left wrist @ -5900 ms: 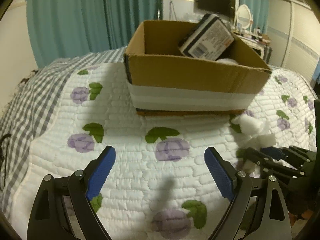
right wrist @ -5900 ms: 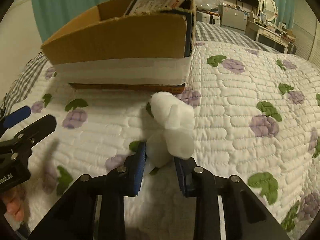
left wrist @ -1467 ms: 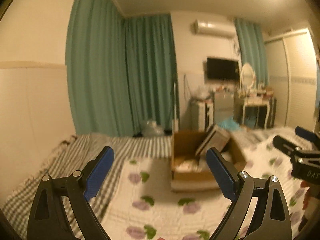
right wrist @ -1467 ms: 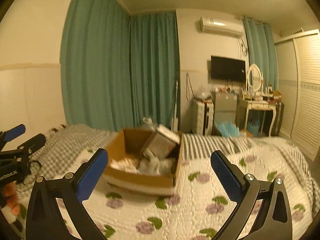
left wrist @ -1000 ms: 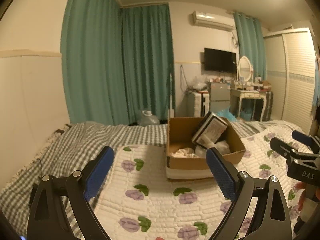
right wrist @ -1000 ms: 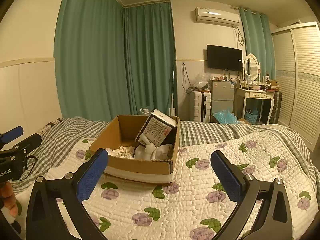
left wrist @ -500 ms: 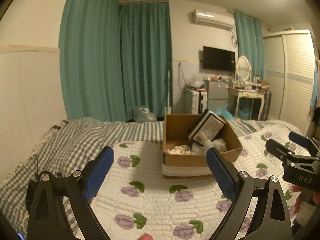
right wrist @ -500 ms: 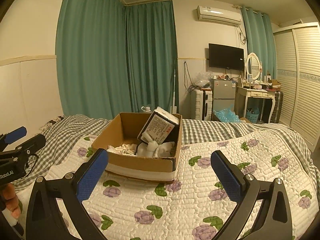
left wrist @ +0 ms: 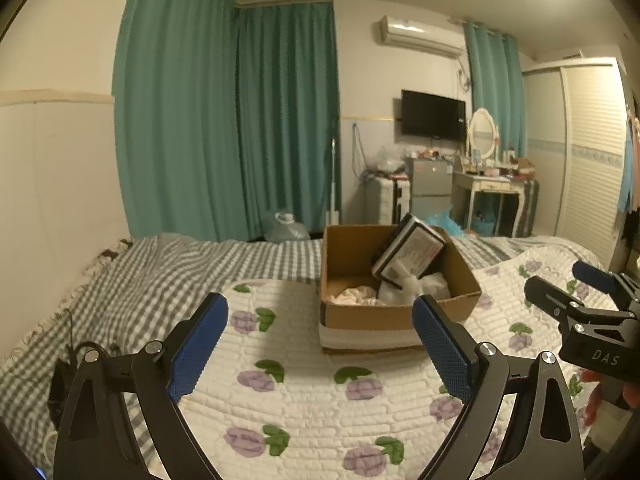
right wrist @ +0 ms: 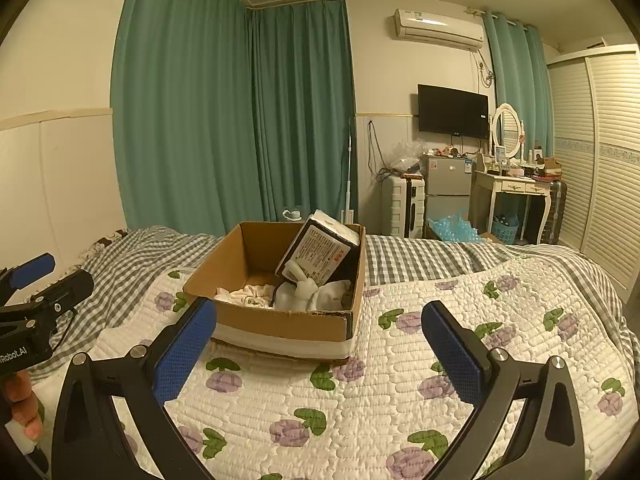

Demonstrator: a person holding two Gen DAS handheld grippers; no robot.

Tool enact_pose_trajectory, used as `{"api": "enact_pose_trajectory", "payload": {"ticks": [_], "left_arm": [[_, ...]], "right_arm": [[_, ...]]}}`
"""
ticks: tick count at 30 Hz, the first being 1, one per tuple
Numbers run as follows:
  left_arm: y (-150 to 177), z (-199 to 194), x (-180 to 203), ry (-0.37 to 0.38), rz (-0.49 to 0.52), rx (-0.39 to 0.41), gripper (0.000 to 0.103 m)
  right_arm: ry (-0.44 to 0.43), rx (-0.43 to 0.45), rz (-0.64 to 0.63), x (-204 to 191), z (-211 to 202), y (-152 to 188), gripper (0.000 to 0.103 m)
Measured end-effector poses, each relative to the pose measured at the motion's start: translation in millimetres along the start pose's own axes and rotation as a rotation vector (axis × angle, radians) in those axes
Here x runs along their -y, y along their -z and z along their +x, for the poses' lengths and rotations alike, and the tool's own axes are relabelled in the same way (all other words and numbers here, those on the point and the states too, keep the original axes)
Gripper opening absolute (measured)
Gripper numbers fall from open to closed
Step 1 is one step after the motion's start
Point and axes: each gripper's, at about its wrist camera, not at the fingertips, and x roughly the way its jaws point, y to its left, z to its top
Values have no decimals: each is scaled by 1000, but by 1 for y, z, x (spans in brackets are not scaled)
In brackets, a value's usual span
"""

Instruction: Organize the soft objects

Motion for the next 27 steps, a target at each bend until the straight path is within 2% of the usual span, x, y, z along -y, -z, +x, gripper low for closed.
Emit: {"api": "enact_pose_trajectory", "payload": {"ticks": [27], "left_arm": [[2, 3, -2, -7, 9, -7, 95]], "right_arm": [[-7, -15, -6, -6, 6, 5, 103]]}}
